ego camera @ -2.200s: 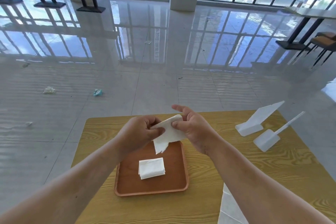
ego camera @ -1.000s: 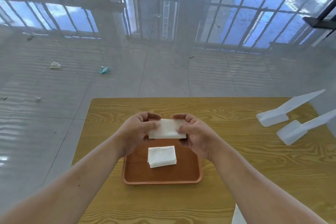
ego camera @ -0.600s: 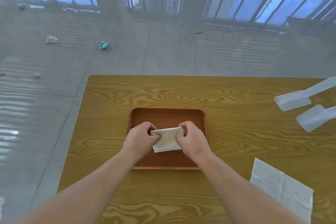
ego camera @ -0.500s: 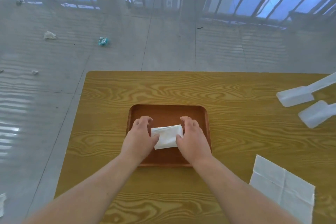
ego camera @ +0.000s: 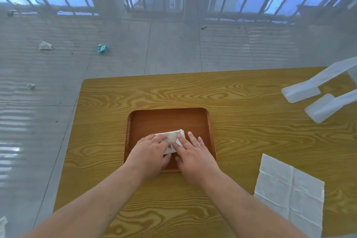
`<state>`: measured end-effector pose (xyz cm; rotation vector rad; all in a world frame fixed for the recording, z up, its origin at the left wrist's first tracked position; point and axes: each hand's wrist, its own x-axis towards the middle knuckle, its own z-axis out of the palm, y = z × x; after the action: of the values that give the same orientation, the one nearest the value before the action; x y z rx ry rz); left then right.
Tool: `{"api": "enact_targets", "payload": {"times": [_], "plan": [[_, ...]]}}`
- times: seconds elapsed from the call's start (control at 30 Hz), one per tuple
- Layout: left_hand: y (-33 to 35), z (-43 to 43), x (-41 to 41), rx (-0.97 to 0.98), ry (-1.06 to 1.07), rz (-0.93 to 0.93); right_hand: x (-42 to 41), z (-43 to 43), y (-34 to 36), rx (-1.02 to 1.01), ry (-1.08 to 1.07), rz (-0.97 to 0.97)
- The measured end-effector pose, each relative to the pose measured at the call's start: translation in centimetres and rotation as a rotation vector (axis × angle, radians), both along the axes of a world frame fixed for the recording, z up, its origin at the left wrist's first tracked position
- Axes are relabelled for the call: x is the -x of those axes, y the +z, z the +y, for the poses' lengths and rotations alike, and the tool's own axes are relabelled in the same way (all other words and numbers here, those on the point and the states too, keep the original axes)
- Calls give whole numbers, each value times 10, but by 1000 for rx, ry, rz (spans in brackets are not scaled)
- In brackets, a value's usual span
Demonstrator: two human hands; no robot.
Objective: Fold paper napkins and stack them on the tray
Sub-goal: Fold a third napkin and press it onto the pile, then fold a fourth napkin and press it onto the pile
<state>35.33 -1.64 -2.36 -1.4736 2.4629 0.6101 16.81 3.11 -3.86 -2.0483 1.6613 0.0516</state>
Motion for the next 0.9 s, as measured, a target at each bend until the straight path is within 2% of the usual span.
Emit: {"api": "enact_targets", "payload": {"times": [0.2,0.47,0.57,0.73,0.8,0.9], "plan": [[22,3,66,92,-10,60,67,43,18,101,-257,-54],[28,36,232,8,-362,60,200,143,19,78,-611,17],[23,54,283,-39,-479,24,234,174,23,59,-683,41],[12,80,347,-83,-667,-21,271,218,22,137,-714,96],[7,88,364,-61,-661,-20,280,230,19,121,-722,85],[3,91,381,-70,-494,20,286,242,14,83,-688,52]]}}
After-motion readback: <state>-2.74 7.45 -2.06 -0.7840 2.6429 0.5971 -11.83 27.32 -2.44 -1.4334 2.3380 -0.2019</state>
